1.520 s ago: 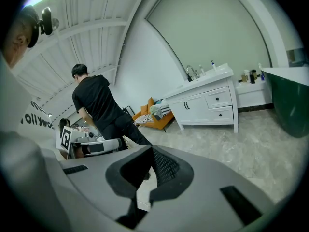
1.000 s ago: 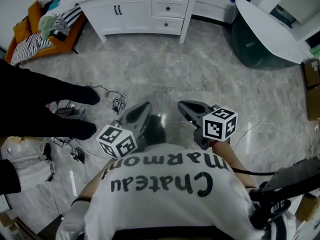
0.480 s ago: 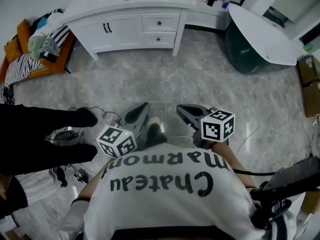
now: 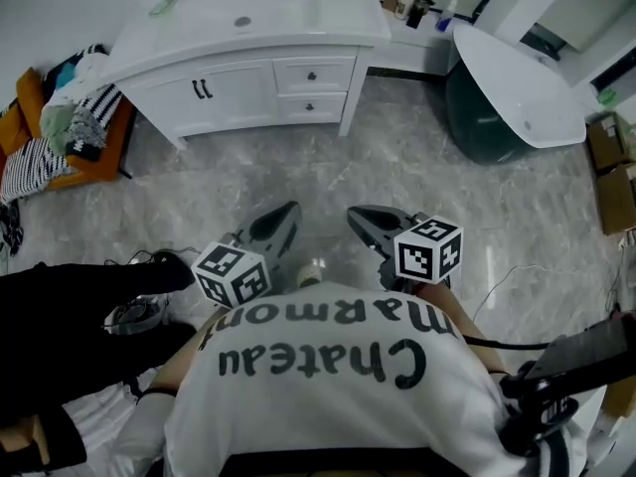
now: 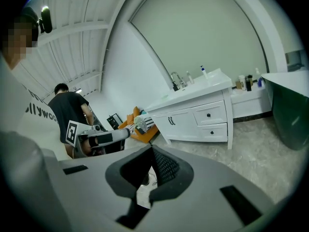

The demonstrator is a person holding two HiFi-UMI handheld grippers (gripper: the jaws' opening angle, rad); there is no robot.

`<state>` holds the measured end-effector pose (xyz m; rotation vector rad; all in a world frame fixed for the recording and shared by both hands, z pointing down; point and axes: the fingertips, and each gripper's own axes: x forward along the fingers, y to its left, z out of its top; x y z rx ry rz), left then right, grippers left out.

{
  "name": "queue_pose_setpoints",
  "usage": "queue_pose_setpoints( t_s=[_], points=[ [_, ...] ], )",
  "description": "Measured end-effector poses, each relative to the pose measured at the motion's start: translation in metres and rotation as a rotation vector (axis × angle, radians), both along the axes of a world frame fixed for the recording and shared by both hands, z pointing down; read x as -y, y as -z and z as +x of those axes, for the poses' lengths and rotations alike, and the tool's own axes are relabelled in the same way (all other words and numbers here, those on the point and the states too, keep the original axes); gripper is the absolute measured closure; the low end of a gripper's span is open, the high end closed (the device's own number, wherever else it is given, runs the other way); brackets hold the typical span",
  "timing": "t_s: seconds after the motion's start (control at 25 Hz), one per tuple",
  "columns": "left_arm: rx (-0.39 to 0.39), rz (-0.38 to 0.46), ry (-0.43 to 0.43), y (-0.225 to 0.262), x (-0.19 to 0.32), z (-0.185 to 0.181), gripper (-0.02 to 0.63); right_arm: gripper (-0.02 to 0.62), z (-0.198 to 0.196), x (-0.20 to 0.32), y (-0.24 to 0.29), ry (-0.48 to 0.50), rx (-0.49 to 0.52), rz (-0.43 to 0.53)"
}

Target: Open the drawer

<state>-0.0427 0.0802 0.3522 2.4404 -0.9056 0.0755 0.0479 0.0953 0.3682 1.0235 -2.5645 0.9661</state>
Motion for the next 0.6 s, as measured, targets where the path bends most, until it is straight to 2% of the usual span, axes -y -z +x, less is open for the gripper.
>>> queue_pose_setpoints(
  t_s=[0.28,0.6],
  points=[
    [-0.008,0.000,-0.006,0.003,0.053,-0.011,0.606,0.591,-0.016,0.044,-0.002,0.000,0.008,-0.014],
    [-0.004,-0.016,-0.003,-0.001,0.079,-0.024,0.606,0.591,-0.031,0.066,-0.006,0.018,-0.003,-0.031]
  ],
)
